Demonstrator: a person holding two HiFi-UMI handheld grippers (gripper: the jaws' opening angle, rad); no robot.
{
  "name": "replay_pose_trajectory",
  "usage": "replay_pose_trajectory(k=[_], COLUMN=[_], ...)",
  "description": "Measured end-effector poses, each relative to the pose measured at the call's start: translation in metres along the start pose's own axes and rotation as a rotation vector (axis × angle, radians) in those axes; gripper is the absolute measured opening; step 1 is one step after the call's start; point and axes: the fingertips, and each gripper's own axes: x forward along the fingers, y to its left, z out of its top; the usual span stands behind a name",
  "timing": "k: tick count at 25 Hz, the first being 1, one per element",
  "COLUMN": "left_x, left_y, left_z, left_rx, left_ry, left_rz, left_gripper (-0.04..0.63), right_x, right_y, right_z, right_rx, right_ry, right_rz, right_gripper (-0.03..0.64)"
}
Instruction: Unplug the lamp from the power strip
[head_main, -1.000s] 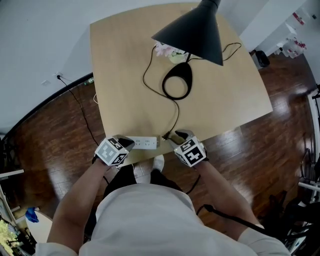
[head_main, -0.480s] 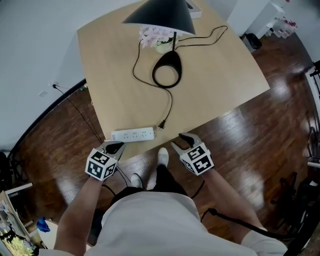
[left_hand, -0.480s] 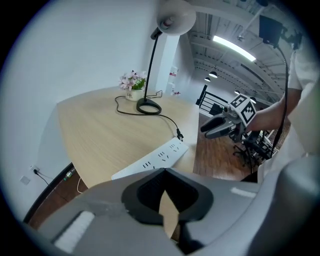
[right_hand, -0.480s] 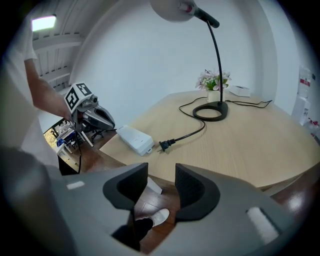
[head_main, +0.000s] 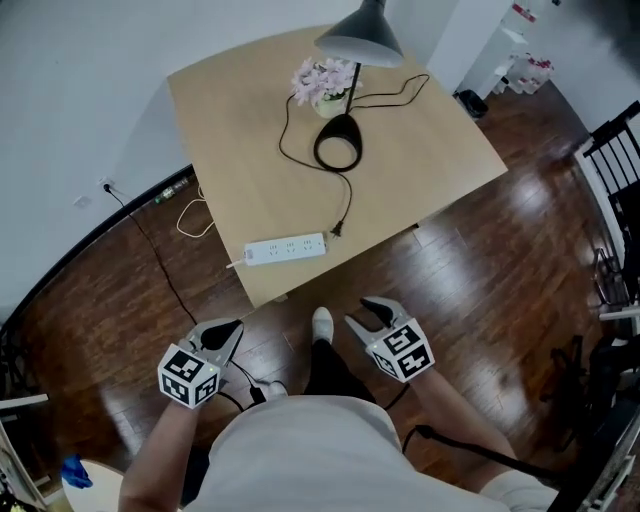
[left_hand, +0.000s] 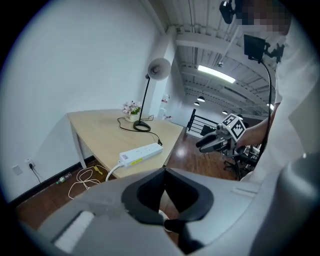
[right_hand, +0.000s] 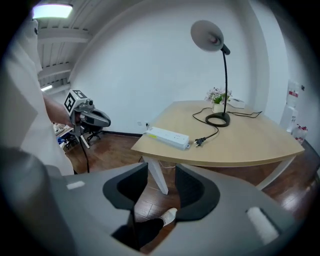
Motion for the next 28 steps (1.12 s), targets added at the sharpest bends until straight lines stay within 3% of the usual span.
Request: replay_pose_trajectory(k=[4,6,12,17,23,28], left_x=[-0.079,-0.112,-0.17,-0.19,-0.188,-0.185], left_y=[-0.02,-0.031,-0.052,-0.077,-0.145,-0.216], left_z=[-0.033,-0.052,-0.096,-0.104,-0.1,-0.093], left_rx=[-0.121,-0.144,-0.072,-0.072,-0.071,-0.023], left_ry=[-0.118,-0.147,-0.113,-0.15,-0.181,-0.193], left_rz=[-0.016,-0.018,0.004,0.035,0.02,-0.021], left_gripper=[0.006,0.006,0.006,0.006,0.006,0.006], right_x=[-0.034,-0.053,-0.097,-0.122,-0.17,-0.221], right_y=[0.067,0.101,0.181,0.208,0.222,0.234], right_z=[-0.013,-0.023,-0.041,-0.056,-0.077,-0.096], right_rx=[0.036,0.078,0.062,0.038,0.01,0.022], right_ry=[-0.031,-0.038,-0.054,-0.084,-0.134,-0.194], right_rz=[-0.065,-0.08,-0.036,-0.021,-0.003,0.003], right_gripper=[0.173,0.173,0.173,0.173,0.173,0.173])
